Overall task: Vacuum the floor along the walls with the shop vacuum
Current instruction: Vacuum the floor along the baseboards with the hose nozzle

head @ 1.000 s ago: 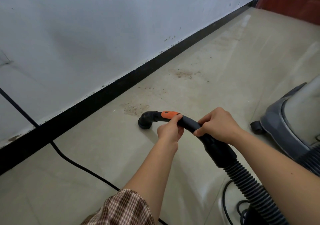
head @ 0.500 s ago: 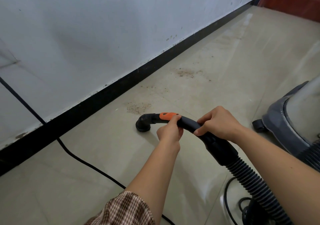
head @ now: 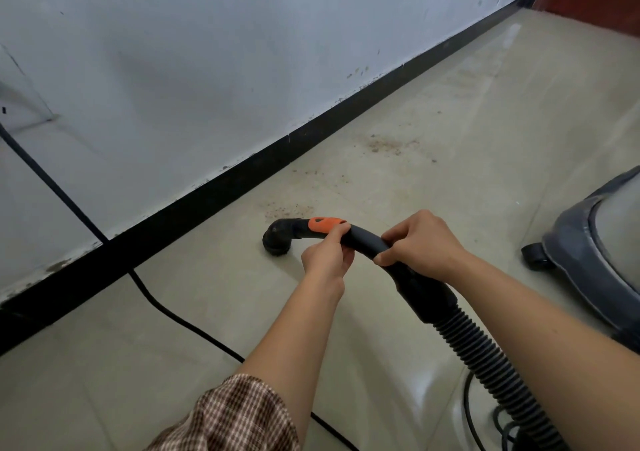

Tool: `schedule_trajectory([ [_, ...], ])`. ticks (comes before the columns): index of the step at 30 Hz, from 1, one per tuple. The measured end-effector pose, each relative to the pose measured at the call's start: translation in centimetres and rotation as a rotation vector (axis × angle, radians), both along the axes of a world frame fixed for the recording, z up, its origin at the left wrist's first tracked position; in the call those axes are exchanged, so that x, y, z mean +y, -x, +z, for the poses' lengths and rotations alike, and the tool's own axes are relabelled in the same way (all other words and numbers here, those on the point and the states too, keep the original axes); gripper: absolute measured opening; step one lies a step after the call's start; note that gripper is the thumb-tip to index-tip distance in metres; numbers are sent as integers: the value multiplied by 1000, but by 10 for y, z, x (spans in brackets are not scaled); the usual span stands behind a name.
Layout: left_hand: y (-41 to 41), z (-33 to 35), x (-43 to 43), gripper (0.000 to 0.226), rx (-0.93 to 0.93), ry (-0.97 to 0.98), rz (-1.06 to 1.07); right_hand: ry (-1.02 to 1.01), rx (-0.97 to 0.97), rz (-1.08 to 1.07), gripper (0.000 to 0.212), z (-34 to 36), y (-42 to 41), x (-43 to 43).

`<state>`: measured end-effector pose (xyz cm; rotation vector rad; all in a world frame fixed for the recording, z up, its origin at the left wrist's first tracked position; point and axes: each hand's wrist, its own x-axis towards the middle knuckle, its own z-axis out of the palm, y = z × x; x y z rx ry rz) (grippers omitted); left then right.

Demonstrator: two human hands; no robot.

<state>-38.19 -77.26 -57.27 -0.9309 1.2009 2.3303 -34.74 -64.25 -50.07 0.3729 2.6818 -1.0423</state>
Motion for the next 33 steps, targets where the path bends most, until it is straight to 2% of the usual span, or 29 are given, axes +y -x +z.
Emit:
schedule_trajectory([
  [21, 3, 6, 75, 23, 34, -26, -184, -68, 45, -158, 7, 12, -19, 62],
  [33, 24, 10, 95, 27, 44, 5, -283, -68, 58, -231, 11, 12, -11, 73],
])
